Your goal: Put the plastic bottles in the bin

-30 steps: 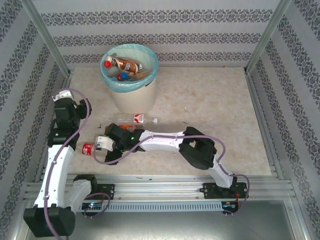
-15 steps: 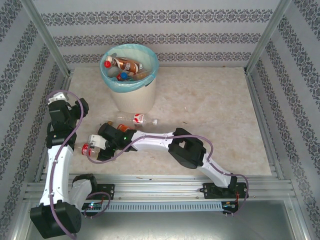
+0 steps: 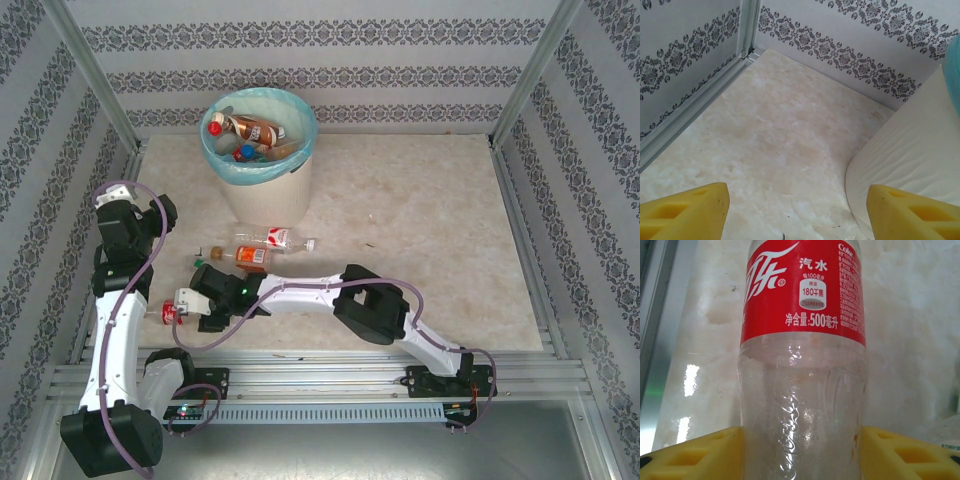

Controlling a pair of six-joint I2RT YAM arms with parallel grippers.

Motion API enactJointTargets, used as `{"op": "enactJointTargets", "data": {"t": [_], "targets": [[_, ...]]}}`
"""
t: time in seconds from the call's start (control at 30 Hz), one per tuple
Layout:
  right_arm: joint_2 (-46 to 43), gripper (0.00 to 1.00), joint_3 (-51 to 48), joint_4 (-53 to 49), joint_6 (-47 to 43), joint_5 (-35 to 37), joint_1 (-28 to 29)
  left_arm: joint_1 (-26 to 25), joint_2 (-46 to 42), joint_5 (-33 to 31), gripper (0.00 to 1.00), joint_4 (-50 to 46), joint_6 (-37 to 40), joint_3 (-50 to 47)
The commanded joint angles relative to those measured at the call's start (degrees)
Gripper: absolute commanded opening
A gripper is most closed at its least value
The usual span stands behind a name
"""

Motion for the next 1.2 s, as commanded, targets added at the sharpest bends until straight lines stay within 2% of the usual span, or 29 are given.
{"op": "enactJointTargets", "data": {"t": [0.0,0.23,0.47,0.53,0.73,0.87,1.0,1.17], "targets": [[1.0,0.62,0.5,-2.5,-1.2,2.6,0.3,0.5,-0.5,0.6,0.73,2.3,-0.3,-0.7],[1.1,0.66,0.4,-3.4,-1.6,5.1,0.4,0.5,-0.4,0.6,0.73,2.4,-0.3,-0.6],[-4.1,0.48,-3.2,-2.3,-0.1,2.9,0.3,0.5,-0.7,0.5,0.73,2.0,0.6,0.0],[-7.3,0.47,-6.0,-1.4,1.3,1.6,0.1,0.5,-0.2,1.5,0.73,1.7,0.5,0.9],[-18.0,0.44,-13.8,-1.6,7.6,-3.6,-1.6,0.5,1.3,8.9,0.67,-1.5,0.4,7.7],[-27.7,0.44,-23.2,1.2,12.7,-8.1,-4.5,0.4,3.7,15.9,0.62,-5.4,0.2,16.1],[-36.2,0.42,-30.7,1.7,16.6,-8.4,-8.1,-0.3,4.9,22.4,0.62,-6.1,-1.1,22.9],[-49.7,0.42,-42.3,6.0,19.2,-10.1,-12.7,-4.9,7.1,36.4,0.60,-2.0,-6.0,27.5]]}}
